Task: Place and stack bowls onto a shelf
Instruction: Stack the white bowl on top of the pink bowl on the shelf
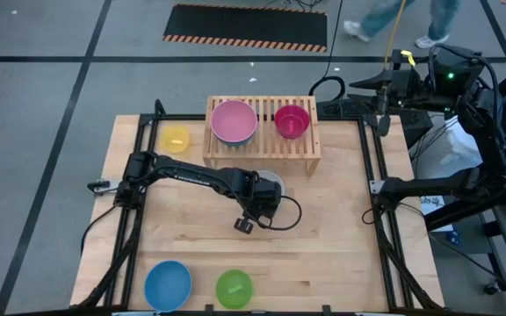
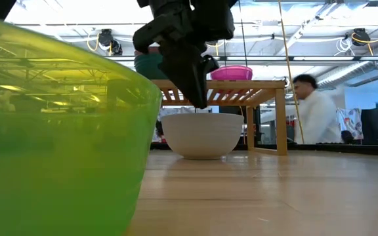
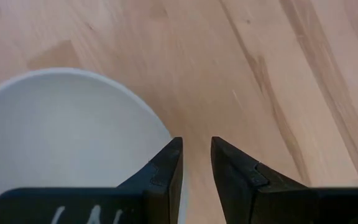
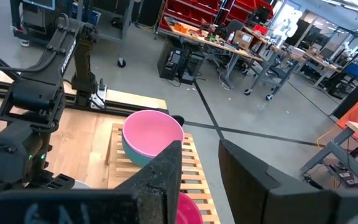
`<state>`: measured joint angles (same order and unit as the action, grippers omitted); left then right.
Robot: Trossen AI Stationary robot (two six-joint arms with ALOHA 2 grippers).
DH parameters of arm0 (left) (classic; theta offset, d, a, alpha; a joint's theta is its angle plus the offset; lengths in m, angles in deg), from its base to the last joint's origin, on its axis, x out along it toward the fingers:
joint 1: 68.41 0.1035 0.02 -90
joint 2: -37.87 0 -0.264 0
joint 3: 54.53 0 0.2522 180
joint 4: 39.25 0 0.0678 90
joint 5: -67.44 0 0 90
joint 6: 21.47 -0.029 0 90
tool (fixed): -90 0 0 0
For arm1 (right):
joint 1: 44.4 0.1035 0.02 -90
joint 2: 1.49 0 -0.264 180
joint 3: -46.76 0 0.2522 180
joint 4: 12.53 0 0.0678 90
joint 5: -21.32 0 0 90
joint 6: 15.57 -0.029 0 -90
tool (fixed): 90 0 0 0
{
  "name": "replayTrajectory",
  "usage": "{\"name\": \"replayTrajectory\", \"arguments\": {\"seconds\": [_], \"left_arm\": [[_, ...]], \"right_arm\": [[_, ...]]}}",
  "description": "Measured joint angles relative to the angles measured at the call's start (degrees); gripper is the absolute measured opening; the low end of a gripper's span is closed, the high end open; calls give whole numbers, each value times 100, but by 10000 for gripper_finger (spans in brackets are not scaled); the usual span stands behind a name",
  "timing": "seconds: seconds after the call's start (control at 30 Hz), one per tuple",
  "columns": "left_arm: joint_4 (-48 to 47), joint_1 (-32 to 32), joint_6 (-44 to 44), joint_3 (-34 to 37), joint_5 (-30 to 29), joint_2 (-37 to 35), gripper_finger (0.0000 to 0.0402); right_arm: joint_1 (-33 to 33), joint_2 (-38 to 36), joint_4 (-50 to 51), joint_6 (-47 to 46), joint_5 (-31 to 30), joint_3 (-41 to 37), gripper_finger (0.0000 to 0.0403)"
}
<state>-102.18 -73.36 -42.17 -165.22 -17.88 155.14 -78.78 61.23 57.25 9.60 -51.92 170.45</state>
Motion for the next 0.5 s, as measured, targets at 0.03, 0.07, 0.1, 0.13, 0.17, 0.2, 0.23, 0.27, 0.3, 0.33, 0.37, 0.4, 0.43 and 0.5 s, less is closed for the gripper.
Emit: {"name": "replayTrajectory", "arguments": {"seconds": [0.03,0.07,0.1,0.13,0.17,0.2,0.23,0.27,0.3,0.33,0.37,0.4,0.43,0.5], "left_arm": [[22,4,-28,0,-14,-1,90],[34,9,-36,0,-28,-8,90],[45,14,-37,0,-46,-9,90],[59,23,-37,0,-71,-9,90],[86,35,-32,0,-108,-9,90],[106,44,-30,0,-148,-9,90],[120,50,-30,0,-184,-9,90],[138,66,-37,0,-221,-9,90],[154,83,-44,0,-257,-9,90],[162,98,-43,0,-266,-9,90],[174,117,-19,0,-266,-9,90],[198,138,44,0,-266,-9,90],[213,156,133,0,-264,-9,90],[204,182,292,0,-156,-9,90]], "right_arm": [[1,0,1,2,0,0,102],[1,0,1,14,0,0,102],[-1,0,1,24,0,0,102],[-1,0,1,43,-1,0,102],[0,0,1,82,0,0,102],[1,0,1,112,0,0,102],[1,0,1,125,0,0,102],[1,0,1,125,0,0,102],[0,0,1,122,0,0,102],[-1,0,1,122,0,0,102],[1,0,1,122,0,0,102],[1,0,1,125,0,0,102],[-1,0,1,125,-1,0,102],[1,0,1,120,0,0,102]]}}
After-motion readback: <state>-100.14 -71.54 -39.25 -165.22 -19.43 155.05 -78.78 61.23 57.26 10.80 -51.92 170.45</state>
